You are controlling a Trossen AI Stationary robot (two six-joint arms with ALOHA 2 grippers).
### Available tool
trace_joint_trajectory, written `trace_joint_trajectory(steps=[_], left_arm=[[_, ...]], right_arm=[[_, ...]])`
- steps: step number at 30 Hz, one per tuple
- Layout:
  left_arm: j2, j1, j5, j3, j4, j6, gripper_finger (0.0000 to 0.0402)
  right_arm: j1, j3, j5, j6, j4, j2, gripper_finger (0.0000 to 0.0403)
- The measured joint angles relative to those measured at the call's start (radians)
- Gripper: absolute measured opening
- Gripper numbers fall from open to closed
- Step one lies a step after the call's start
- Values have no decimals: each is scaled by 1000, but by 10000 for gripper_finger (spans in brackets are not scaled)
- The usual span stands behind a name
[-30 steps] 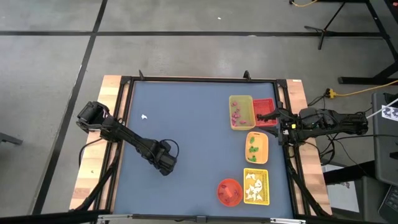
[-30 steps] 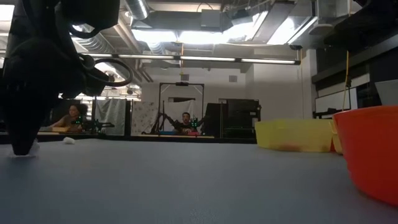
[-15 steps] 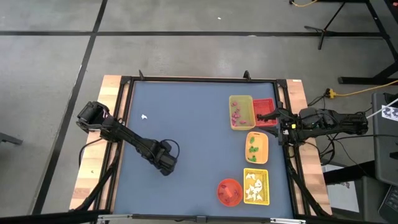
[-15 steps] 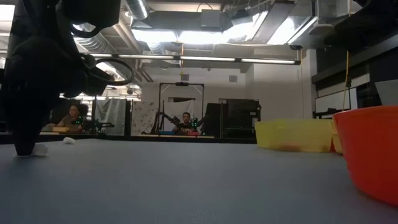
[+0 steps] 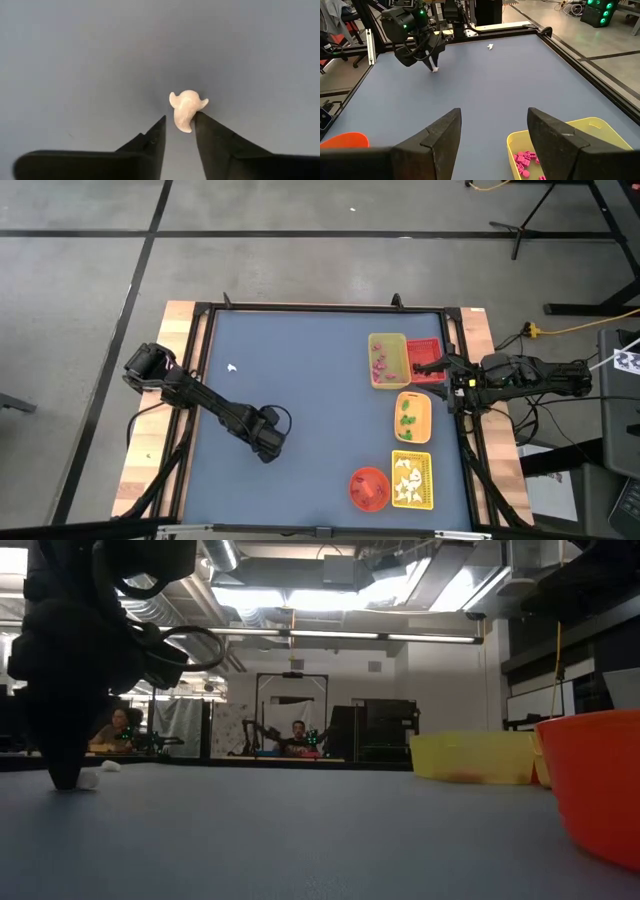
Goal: Sort Halloween decoration
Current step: Put the white ghost toy into the yellow box
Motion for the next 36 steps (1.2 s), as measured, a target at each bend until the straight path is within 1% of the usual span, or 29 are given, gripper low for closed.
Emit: trace_joint_trajectory(steps=[6, 10, 17, 24, 36], left_arm=[[0, 1, 1, 0, 4, 7, 142], [0, 8, 4, 0, 11, -7, 161], [0, 39, 5, 0, 13, -31, 164], [0, 62, 5, 0, 60, -32, 164], [0, 58, 9, 0, 49, -33, 164]], right_arm=[[0, 0, 0, 0, 0, 0, 225], [0, 0, 0, 0, 0, 0, 225], [0, 0, 0, 0, 0, 0, 225], [0, 0, 0, 0, 0, 0, 225], [0, 0, 0, 0, 0, 0, 225]])
